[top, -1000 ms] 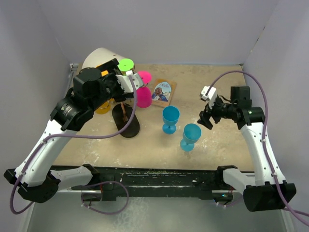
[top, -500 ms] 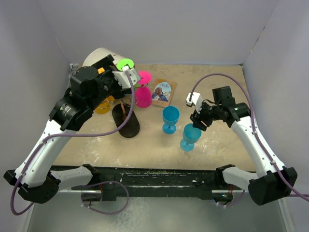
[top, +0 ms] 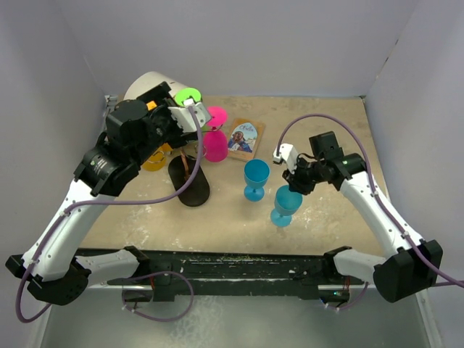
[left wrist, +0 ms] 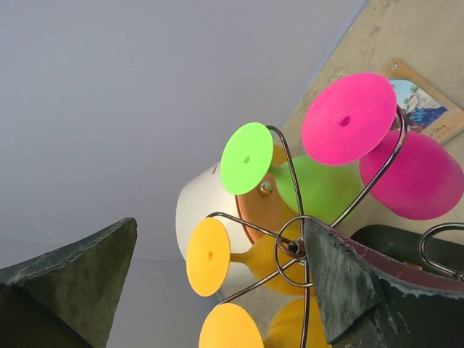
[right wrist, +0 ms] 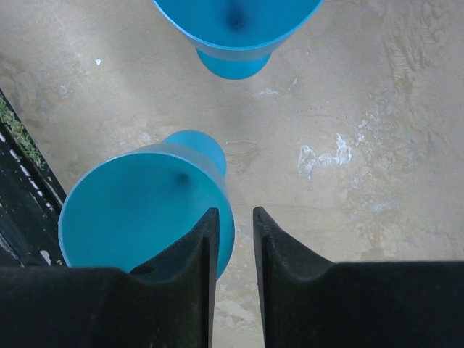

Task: Place the wine glass upside down on the wine glass rack

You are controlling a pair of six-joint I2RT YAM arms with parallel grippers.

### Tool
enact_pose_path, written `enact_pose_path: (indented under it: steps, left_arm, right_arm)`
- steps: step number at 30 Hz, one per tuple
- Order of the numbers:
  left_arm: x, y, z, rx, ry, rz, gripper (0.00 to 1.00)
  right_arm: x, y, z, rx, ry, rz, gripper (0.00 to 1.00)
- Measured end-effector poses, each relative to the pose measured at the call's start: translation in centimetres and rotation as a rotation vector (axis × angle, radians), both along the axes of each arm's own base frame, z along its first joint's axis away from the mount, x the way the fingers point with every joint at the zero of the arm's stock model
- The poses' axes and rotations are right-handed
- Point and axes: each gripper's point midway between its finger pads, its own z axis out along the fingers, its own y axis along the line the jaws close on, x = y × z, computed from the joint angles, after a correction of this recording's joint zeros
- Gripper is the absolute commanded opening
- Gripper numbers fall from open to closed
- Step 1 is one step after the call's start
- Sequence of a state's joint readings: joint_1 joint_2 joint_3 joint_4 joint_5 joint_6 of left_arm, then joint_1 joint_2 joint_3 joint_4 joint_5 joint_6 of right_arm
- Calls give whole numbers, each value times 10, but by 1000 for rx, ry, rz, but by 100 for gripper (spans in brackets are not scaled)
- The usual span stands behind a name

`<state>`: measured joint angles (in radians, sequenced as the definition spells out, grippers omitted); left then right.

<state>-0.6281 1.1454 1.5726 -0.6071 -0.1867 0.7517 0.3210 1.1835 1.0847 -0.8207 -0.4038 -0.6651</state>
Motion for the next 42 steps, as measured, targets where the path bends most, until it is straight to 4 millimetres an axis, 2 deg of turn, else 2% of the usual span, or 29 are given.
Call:
enact_pose_path:
  steps: [6, 10, 13, 16, 22, 25, 28, 32, 36, 42]
  left_arm:
    - [-1, 1, 1, -5, -7, 1, 99]
    - [-2, 2, 0, -8, -9, 4, 99]
    - [-2, 2, -2, -12, -4, 5, 99]
    - [-3, 2, -3, -12, -3, 3, 99]
    - [-7, 3, 0, -24, -8, -7, 99]
    - [-10, 0, 0, -45, 3, -32, 99]
    - [-14, -6, -2, -69, 34, -66, 99]
    - [-17, -13, 8, -141, 63, -107, 99]
    - [-22, -27, 23, -251, 104, -170, 99]
    - [-21, -59, 37, -406, 203, -263, 99]
  right_arm:
    - [3, -5, 0, -26, -16, -17, 1]
    - [4, -12, 7, -49, -60, -34, 0]
    - [9, -20, 22, -74, -130, -62, 0]
    - [20, -32, 52, -106, -259, -108, 0]
    - [41, -49, 138, -103, -548, -199, 0]
    - [47, -49, 182, -61, -664, -225, 0]
    - [49, -46, 216, -13, -741, -230, 0]
    - [48, -35, 252, 82, -816, -218, 0]
    - [48, -23, 278, 196, -859, -217, 0]
    - [46, 0, 301, 379, -860, -198, 0]
